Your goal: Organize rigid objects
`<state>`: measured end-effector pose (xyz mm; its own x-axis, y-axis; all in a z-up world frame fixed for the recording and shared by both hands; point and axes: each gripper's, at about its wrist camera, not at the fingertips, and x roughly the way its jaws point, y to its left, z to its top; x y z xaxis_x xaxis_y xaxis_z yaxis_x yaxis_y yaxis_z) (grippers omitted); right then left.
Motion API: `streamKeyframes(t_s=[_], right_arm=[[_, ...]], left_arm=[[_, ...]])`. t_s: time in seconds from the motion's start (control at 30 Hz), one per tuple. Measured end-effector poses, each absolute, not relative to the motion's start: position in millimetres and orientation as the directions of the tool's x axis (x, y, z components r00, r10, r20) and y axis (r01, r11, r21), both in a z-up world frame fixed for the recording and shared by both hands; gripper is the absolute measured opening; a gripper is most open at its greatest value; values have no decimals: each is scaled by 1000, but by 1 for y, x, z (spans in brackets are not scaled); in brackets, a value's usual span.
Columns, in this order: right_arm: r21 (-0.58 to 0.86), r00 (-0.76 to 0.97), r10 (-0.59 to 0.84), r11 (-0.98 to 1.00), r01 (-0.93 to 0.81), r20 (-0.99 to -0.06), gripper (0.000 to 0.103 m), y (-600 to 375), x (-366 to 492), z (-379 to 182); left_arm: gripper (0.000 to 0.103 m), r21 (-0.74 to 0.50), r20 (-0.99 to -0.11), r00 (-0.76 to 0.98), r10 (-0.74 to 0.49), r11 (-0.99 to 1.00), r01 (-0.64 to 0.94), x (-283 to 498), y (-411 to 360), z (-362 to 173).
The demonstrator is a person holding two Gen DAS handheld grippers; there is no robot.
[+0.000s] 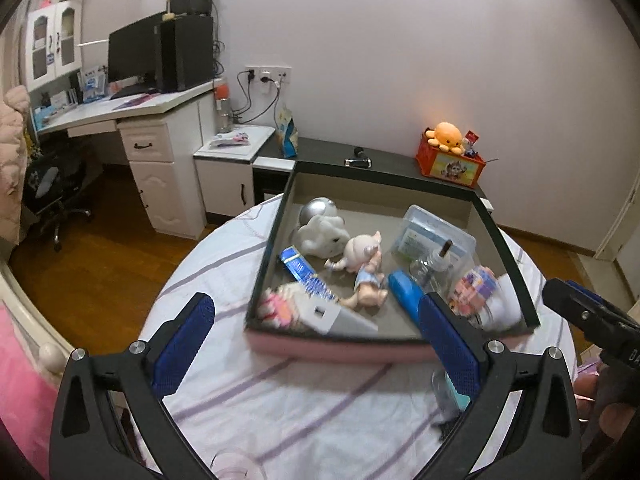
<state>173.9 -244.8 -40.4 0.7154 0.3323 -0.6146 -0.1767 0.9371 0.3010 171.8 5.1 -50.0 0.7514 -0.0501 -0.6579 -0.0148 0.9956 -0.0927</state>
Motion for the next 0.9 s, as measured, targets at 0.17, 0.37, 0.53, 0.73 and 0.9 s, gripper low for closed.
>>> streamKeyframes(t_s=[0.17, 0.37, 0.53, 0.73, 0.9], right_arm=[[284, 732, 312, 944, -167, -606, 103, -243, 139, -32], [274, 747, 291, 950, -151, -598, 103, -244, 96, -26], [252, 767, 264, 958, -138, -585, 103, -240, 58, -20], [196, 805, 212, 973, -121, -555, 103, -237, 7, -10], [124, 821, 171, 985, -122, -545, 103, -227, -23, -10]], left_arm=[[103, -80, -665, 746, -25, 996, -37, 144, 10, -43], [103, -65, -653, 757, -14, 997, -38, 106, 13, -34], [103, -64, -637, 771, -17, 997, -31, 71, 10, -23], [103, -66, -609, 793, -20, 997, -25, 25, 7, -15], [103, -93, -611, 791, -44, 996, -16, -8, 5, -20]])
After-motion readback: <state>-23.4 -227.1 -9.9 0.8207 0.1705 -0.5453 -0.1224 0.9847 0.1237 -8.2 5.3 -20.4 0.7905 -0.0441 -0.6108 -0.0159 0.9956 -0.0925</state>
